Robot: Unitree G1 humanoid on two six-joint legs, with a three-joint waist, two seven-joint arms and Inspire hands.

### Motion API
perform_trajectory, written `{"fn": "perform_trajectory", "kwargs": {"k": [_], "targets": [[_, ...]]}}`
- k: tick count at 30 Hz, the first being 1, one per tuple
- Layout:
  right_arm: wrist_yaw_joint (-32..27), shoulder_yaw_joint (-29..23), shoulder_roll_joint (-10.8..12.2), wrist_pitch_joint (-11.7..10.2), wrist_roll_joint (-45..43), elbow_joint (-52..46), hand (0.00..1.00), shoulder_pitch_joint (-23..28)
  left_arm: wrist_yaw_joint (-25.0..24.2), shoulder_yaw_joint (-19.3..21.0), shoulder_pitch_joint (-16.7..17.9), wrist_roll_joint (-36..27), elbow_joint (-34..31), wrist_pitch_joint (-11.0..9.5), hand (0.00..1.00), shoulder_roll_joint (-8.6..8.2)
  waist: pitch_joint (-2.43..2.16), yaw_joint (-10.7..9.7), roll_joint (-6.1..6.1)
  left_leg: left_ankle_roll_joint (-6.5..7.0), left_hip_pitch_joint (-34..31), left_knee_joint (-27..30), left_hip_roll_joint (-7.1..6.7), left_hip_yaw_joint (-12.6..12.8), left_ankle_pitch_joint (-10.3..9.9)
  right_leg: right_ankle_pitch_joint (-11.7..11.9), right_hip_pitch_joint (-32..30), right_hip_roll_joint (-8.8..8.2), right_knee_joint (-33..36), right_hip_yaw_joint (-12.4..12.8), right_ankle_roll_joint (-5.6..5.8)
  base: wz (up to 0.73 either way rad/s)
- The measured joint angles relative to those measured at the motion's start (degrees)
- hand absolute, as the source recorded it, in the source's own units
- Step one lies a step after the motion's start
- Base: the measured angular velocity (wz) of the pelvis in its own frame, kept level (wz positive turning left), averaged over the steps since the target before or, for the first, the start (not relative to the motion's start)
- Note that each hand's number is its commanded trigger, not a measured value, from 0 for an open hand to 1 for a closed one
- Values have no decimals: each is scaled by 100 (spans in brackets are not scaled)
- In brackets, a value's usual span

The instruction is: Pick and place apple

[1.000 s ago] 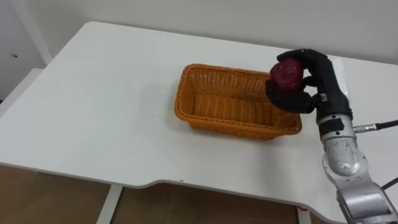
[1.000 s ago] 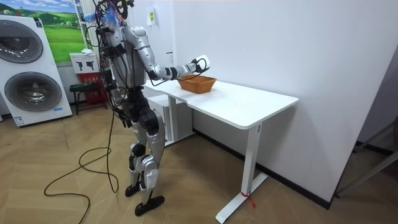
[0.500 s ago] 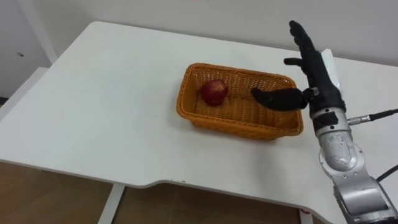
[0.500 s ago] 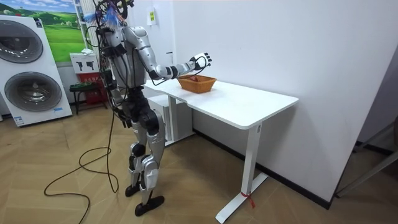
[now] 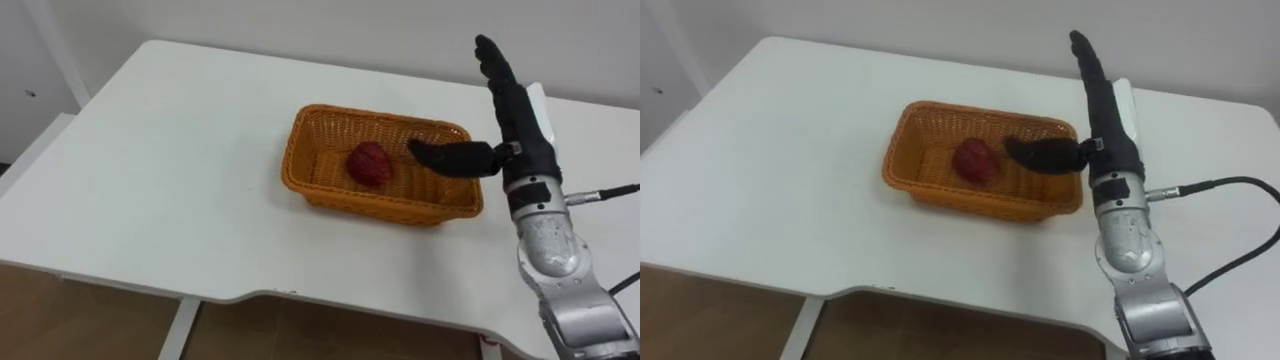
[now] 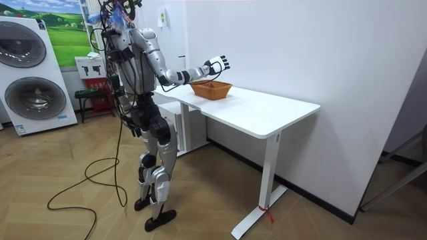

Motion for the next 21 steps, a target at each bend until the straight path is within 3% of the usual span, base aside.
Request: {"fn": "perform_trajectory", "kwargs": {"k": [6, 8, 14, 19, 21], "targets": [[-338, -993, -20, -11, 273, -48, 0, 176, -22, 515, 101, 108, -4, -38, 0, -18, -56, -159, -18, 2, 5, -2, -2, 22, 0, 0, -5, 2, 7, 1, 0, 0], [-805, -1553, -118, -43, 482, -44, 0, 176, -17, 745, 163, 107, -45, -55, 0, -14, -65, -194, -17, 2, 12, 5, -4, 27, 0, 0, -5, 1, 5, 6, 0, 0], [-1896, -2458, -189, -134, 924, 18, 0, 255, 135, 785, 370, 96, -129, -73, 0, -11, -52, -470, -18, 2, 81, -5, 14, 106, 0, 0, -5, 13, 5, 67, 0, -5], [-2647, -2943, -196, -134, 1445, 315, 0, 519, 353, 793, 410, 94, -131, -84, 0, -13, -39, -678, -40, -1, 97, -76, 40, 165, -2, 2, -5, 24, 14, 124, -4, -7], [-2907, -3112, -196, -136, 1684, 378, 0, 650, 358, 794, 438, 95, -134, -88, 0, -20, -38, -745, 3, 0, 96, -110, 38, 170, -2, 3, -7, 25, 14, 163, -5, -9]]}}
